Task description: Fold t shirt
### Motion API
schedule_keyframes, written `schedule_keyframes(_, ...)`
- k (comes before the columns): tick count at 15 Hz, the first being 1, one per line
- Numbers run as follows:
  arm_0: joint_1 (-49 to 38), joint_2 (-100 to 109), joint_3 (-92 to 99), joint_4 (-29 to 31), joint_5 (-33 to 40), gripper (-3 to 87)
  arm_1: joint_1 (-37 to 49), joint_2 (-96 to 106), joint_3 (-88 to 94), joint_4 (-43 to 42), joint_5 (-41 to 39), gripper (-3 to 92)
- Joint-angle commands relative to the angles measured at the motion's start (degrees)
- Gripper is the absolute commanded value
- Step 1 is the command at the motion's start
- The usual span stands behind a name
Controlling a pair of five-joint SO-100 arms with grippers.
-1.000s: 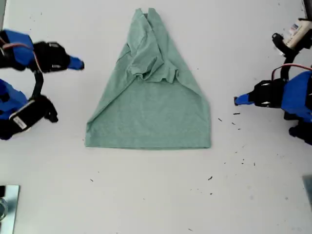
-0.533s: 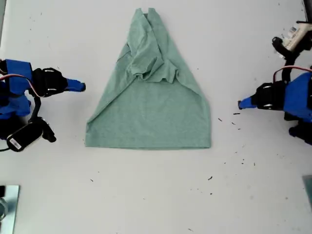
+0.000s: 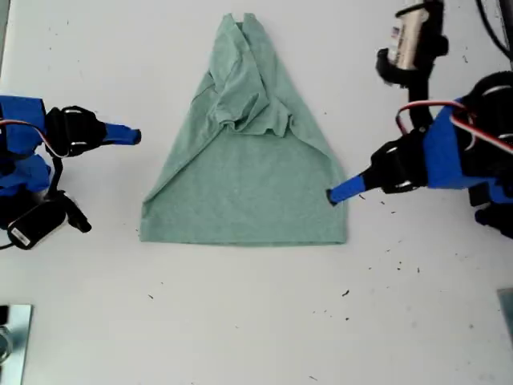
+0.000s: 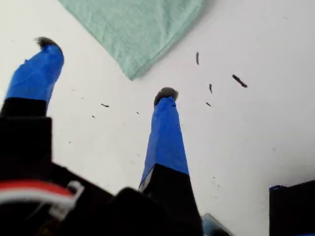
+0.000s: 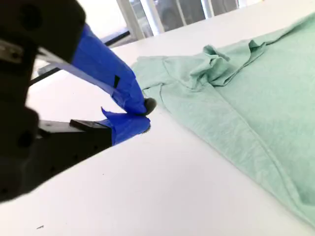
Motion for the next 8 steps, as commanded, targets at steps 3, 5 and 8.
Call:
schedule_keyframes(3, -0.18, 0.88, 0.79, 0.26, 0.35, -0.2, -2.02, -14.24, -8.88, 1.85, 3.25, 37.7)
schedule_keyframes(5, 0.00, 1.93, 1.05, 0.79, 0.35, -0.2, -1.58, -18.28, -3.34, -5.01, 3.43, 37.3)
schedule_keyframes(8, 0.35, 3.25, 1.41, 1.41, 0.26, -0.2, -1.41, -23.73, 8.09, -20.57, 5.19, 34.9)
